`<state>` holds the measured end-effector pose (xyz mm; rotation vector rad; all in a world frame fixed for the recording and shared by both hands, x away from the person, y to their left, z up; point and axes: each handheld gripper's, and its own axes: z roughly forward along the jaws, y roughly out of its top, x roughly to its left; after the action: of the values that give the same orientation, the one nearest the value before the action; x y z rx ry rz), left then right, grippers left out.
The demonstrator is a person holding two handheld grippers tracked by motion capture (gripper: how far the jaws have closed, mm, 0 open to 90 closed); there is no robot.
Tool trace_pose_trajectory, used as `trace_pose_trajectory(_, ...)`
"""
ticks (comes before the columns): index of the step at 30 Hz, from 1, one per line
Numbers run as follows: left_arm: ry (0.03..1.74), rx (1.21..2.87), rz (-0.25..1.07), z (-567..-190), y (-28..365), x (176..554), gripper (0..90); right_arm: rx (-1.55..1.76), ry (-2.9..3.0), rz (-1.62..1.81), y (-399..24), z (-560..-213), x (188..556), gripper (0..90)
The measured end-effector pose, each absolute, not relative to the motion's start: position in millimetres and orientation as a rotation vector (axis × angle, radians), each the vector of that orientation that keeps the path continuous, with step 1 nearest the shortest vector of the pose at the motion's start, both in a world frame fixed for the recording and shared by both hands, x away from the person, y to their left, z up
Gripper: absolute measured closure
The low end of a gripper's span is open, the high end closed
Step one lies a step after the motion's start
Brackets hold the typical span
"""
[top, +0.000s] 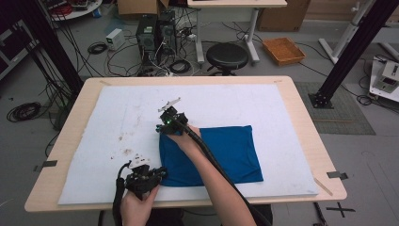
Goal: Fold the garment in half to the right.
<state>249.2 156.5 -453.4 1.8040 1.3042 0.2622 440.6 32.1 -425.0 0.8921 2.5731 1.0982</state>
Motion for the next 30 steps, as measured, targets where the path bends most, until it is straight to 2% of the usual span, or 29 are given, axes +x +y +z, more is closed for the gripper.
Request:
trace_pose_trajectory(18,1.298,1.813,0.265,-453.3,156.5,249.3,82.0,0.881,2.599,1.007,48.1,-440.7,445.5,74.5)
trace_pose_trajectory(25,1.298,1.811,0.270,-453.4,155.9,249.2,81.9,0.867,2.593,1.009,48.6,-441.0,445.1,85.9)
trace_pose_trajectory(30,1.297,1.814,0.276,-453.0,155.5,248.5,82.0,0.859,2.585,1.013,49.2,-439.2,443.6,88.5)
